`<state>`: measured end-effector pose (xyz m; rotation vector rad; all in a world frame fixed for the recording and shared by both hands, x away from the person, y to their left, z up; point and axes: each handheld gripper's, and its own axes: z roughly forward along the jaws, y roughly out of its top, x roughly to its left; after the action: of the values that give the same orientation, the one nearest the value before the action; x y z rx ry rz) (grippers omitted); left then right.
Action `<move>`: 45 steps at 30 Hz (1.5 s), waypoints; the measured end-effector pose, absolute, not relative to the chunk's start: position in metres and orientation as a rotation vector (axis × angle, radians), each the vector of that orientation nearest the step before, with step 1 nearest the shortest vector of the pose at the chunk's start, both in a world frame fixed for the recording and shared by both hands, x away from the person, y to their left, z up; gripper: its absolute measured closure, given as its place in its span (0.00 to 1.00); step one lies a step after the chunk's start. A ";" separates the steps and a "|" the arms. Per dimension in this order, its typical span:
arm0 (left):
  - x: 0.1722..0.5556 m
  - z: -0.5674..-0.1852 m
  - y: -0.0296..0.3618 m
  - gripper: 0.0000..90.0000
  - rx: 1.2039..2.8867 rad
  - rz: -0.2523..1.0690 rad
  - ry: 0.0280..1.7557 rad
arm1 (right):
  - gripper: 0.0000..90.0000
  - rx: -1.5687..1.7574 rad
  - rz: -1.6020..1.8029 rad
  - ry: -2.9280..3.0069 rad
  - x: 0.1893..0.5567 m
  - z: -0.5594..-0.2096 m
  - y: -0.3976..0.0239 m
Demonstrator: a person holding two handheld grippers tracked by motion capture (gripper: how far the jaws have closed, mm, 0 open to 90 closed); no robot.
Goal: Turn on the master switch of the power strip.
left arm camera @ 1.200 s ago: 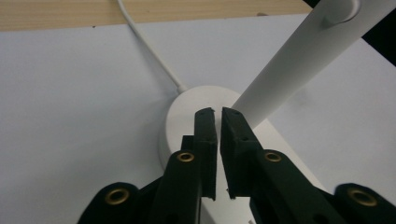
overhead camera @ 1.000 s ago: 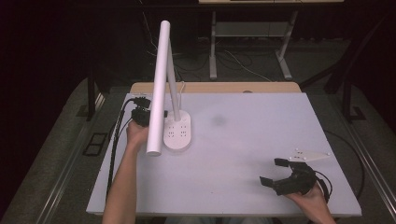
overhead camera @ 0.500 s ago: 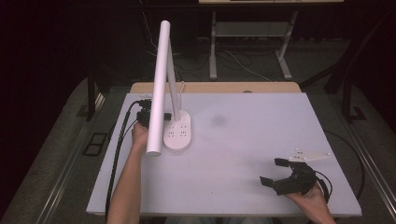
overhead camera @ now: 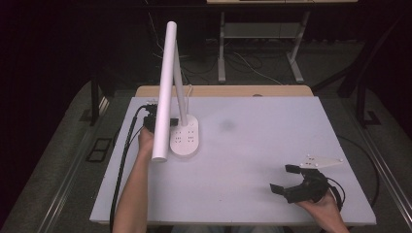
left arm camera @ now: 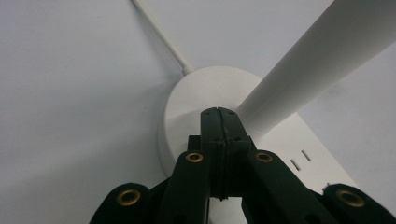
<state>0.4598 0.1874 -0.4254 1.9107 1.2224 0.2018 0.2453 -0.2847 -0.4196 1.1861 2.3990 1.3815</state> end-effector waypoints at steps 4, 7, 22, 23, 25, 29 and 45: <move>0.460 -0.425 0.186 1.00 1.923 0.214 1.227 | 0.00 1.188 1.381 2.401 0.245 -0.420 -0.284; 0.460 -0.424 0.186 1.00 1.931 0.211 1.227 | 0.00 1.178 1.382 2.402 0.245 -0.420 -0.284; 0.465 -0.417 0.177 1.00 2.018 0.214 1.279 | 0.00 1.172 1.380 2.409 0.244 -0.420 -0.283; 0.465 -0.417 0.177 1.00 2.010 0.206 1.284 | 0.00 1.172 1.380 2.409 0.244 -0.420 -0.283; 0.465 -0.417 0.176 1.00 2.010 0.210 1.297 | 0.00 1.173 1.381 2.410 0.244 -0.420 -0.283; 0.464 -0.417 0.173 1.00 2.004 0.235 1.312 | 0.00 1.173 1.380 2.415 0.244 -0.420 -0.282; 0.462 -0.416 0.166 1.00 2.024 0.324 1.328 | 0.00 1.177 1.377 2.408 0.244 -0.420 -0.284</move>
<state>0.4616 0.1662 -0.4162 2.0237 1.3279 0.3244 0.2443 -0.2842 -0.4199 1.1773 2.4076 1.3775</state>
